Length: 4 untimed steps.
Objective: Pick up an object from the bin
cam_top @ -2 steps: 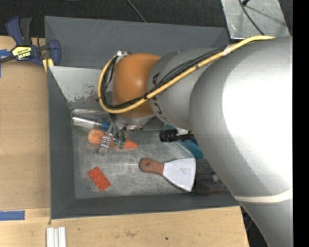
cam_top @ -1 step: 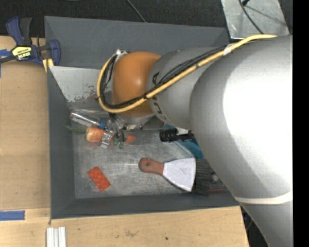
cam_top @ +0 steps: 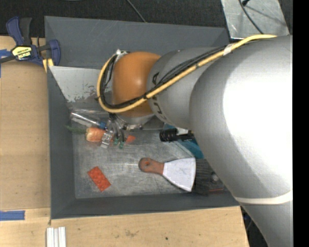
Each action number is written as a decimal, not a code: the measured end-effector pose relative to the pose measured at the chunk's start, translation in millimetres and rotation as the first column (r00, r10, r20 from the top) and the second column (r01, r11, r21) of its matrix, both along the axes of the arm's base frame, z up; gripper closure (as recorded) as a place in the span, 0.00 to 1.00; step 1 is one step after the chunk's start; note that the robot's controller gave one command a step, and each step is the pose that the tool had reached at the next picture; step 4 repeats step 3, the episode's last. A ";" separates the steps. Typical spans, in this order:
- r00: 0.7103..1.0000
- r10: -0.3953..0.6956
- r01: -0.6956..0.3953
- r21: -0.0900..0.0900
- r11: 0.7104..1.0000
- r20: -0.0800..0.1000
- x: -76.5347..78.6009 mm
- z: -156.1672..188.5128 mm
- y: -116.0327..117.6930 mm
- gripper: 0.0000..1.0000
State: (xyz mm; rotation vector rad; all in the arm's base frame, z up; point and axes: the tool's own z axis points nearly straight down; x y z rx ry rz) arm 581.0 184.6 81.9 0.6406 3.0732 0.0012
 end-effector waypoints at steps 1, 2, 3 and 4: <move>1.000 0.000 0.000 -0.001 1.000 -0.003 -1.1 2.4 -0.3 1.00; 1.000 -0.001 0.001 -0.003 1.000 -0.012 -3.3 21.4 -1.1 1.00; 1.000 -0.001 0.001 0.001 1.000 0.000 -0.2 39.7 -0.3 1.00; 1.000 -0.001 0.001 0.001 1.000 0.000 -0.2 39.7 -0.3 1.00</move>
Offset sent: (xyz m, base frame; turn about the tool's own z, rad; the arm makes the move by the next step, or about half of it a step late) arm 0.0000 -0.0001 0.0281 0.0000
